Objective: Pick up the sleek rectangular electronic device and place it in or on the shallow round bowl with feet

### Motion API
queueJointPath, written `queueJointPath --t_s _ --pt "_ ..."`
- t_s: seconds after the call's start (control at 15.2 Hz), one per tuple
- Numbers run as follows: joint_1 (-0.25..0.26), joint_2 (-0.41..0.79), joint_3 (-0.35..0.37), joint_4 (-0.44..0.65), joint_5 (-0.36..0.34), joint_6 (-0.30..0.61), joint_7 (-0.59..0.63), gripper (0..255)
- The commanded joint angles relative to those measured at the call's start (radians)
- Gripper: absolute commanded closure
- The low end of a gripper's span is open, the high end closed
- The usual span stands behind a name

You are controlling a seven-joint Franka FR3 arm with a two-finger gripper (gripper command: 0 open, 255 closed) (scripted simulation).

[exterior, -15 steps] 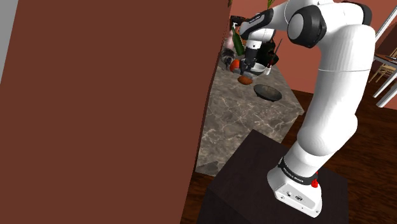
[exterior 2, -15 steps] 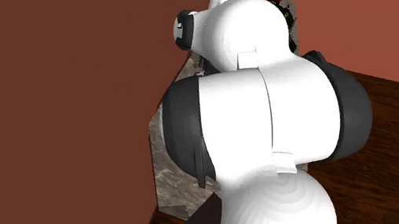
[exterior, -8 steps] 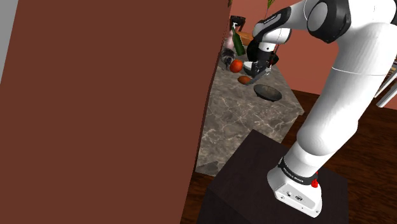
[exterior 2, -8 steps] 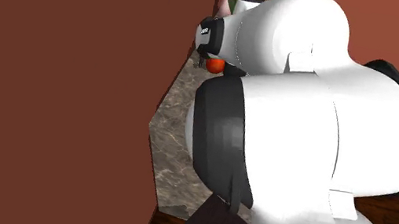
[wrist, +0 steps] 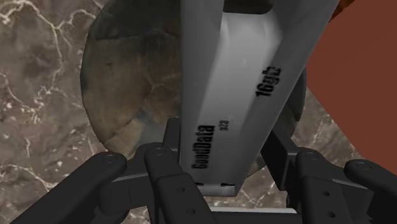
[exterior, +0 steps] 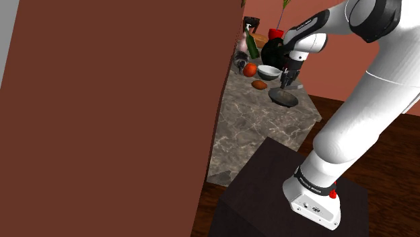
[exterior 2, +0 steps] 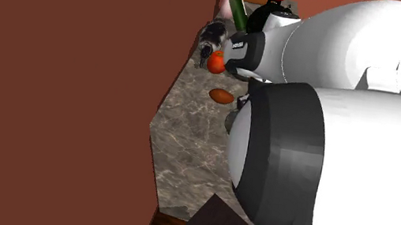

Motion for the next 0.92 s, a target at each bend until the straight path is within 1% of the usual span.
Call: queueJointPath --t_s 0.0,0.66,0.86 --pt "-0.004 0.007 -0.003 -0.016 0.005 0.022 -0.011 255" --pt "-0.014 0.092 0.003 -0.076 0.072 0.149 -0.058 255" --pt "-0.014 0.092 0.003 -0.076 0.072 0.149 -0.058 255"
